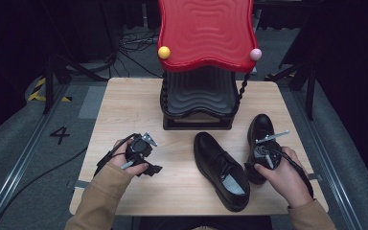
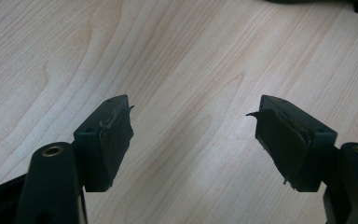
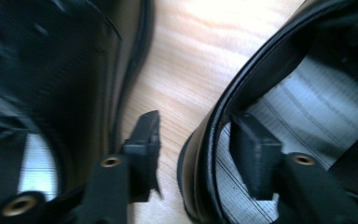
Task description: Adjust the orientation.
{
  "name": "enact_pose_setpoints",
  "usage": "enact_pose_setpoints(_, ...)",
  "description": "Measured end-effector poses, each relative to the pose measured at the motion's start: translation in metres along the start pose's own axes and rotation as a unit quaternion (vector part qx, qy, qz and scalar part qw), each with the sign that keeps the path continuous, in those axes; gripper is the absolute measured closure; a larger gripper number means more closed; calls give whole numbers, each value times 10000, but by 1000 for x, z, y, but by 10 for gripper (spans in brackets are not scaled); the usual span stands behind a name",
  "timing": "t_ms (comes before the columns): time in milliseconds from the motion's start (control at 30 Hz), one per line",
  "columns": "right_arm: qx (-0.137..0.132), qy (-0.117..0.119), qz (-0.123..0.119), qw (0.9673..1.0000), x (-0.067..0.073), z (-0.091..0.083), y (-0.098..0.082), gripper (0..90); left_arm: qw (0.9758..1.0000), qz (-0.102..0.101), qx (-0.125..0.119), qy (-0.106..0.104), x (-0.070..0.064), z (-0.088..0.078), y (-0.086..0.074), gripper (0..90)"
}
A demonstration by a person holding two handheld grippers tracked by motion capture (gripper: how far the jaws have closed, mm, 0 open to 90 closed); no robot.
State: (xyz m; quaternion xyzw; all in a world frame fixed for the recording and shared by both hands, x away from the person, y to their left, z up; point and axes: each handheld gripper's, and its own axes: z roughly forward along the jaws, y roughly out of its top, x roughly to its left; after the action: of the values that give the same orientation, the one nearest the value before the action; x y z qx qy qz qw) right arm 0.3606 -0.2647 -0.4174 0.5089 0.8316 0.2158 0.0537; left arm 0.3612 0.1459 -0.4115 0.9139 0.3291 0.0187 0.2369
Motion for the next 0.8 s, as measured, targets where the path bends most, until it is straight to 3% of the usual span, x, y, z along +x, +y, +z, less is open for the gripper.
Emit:
enact_pose_setpoints(100, 113, -125, 20, 9999, -1, 2, 1, 706, 10000, -16, -3, 0, 0, 0, -1, 278)
enact_pose_setpoints(167, 104, 100, 143, 9998, -5, 1, 1, 755, 10000, -11, 18, 21, 0, -1, -1, 278)
enact_pose_setpoints(500, -110, 171, 229, 9995, -9, -10, -2, 812, 10000, -14, -24, 3, 2, 0, 1, 278)
enact_pose_setpoints(600, -160, 162, 177, 9996, -10, -16, -3, 810, 10000, 14, 0, -2, 2, 1, 4, 278)
enact_pose_setpoints(633, -261, 321, 160, 9990, -11, -22, -5, 808, 10000, 41, -11, 15, 3, 2, 6, 278)
enact_pose_setpoints(800, -287, 291, -321, 9986, -5, -38, -9, 806, 9999, 114, -22, -50, 2, 5, 14, 278)
